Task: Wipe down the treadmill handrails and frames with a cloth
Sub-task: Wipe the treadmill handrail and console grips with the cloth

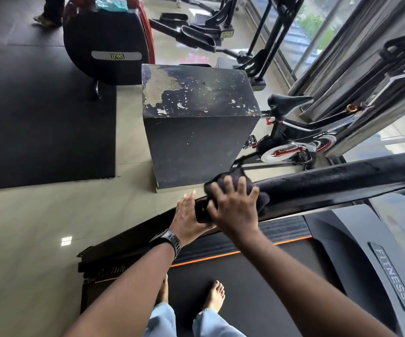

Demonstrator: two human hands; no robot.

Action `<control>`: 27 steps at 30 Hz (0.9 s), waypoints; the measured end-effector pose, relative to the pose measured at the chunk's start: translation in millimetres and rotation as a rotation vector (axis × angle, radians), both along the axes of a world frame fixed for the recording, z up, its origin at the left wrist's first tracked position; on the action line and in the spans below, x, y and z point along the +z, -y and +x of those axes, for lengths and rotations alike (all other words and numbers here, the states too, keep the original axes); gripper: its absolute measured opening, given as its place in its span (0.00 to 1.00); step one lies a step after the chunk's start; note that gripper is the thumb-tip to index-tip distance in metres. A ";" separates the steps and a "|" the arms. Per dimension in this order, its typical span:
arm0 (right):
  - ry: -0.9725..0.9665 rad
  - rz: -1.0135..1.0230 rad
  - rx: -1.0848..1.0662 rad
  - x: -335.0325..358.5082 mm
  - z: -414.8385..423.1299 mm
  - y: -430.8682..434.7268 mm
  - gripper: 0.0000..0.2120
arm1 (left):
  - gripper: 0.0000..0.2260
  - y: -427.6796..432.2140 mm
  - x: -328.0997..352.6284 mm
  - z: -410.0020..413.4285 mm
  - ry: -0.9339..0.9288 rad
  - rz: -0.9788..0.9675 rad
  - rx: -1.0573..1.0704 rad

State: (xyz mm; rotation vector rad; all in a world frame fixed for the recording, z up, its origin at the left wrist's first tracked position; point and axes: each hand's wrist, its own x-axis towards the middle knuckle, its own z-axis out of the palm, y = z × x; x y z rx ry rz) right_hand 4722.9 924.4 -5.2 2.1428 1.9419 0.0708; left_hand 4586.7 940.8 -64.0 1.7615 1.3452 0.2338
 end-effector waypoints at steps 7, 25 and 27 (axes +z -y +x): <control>-0.039 -0.187 0.202 6.0 -11.8 -30.8 0.21 | 0.52 -1.4 -16.6 -8.8 -0.004 0.072 0.031; 0.015 -0.027 -0.063 -3.8 -17.9 -11.9 0.20 | 0.55 2.5 -30.1 -20.5 0.041 0.058 -0.009; -0.013 0.007 0.070 -17.8 -22.8 8.0 0.19 | 0.53 1.2 -34.3 -19.1 0.045 0.062 -0.028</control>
